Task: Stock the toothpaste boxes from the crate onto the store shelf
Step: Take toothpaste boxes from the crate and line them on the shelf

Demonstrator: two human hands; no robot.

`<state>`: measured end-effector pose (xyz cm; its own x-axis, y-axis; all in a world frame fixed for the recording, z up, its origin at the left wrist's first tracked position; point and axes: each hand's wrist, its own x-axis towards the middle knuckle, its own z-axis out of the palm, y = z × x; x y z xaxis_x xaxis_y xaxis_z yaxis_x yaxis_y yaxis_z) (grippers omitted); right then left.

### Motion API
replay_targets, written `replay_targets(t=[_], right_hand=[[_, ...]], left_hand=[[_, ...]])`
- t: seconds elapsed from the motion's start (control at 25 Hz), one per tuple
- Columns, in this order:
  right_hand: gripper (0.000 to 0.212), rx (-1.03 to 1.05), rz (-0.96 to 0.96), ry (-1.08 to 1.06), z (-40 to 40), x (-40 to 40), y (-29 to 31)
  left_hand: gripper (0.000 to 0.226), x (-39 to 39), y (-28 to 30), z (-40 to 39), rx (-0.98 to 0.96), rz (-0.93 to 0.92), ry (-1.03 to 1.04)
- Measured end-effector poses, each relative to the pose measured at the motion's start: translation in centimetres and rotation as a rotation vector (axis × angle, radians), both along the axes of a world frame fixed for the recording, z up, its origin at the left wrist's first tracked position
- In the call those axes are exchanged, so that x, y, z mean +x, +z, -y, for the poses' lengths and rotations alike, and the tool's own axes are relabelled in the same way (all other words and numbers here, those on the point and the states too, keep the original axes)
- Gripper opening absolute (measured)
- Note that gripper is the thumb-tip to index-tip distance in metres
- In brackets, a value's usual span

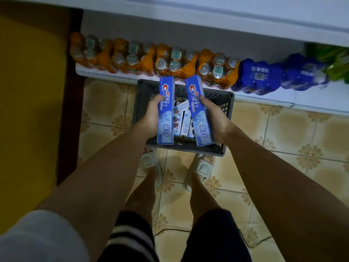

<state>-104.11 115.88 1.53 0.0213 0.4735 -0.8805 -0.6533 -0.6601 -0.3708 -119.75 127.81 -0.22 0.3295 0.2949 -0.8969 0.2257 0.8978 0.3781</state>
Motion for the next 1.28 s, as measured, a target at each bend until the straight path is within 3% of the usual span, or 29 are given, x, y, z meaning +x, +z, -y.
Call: replay_targets(t=[0.08,0.2,0.36,0.44,0.6,0.88,1.0,1.12,1.2,1.28], right_hand=[[0.058,-0.022,0.061,0.018,0.6,-0.4,5.2],[0.044,0.023,0.175,0.066,1.3,-1.4,13.3],[0.024,0.143,0.302,0.106,1.2,-2.1,22.8],[0.029,0.200,0.356,0.170,1.0,-1.9,26.8],[0.038,0.241,0.513,0.213,0.7,-1.5,32.4],[0.038,0.384,0.719,-0.066,-1.4,2.1,39.3],[0.034,0.498,0.730,-0.014,-2.4,4.3,43.4],[0.041,0.586,0.759,0.054,-3.6,5.1,47.2],[0.039,0.622,0.772,0.114,-4.2,4.3,49.0],[0.036,0.645,0.752,0.168,-4.8,3.1,50.0]], left_hand=[[0.045,0.4,5.8,0.4,0.031,0.033,0.016],[0.043,0.2,14.3,0.6,0.093,0.107,0.090],[0.018,-0.5,24.1,0.0,0.174,0.267,0.236],[0.011,-1.4,27.6,-0.3,0.205,0.336,0.297],[0.024,-0.9,32.5,-0.5,0.268,0.345,0.381],[0.045,0.9,42.6,-3.6,0.254,0.508,0.428],[0.066,-2.5,48.5,-7.8,0.401,0.477,0.185],[0.081,-4.7,54.3,-10.5,0.586,0.297,-0.380],[0.077,-4.4,57.2,-10.2,0.705,0.065,-0.842],[0.061,-3.4,58.7,-8.9,0.773,-0.153,-1.142]])
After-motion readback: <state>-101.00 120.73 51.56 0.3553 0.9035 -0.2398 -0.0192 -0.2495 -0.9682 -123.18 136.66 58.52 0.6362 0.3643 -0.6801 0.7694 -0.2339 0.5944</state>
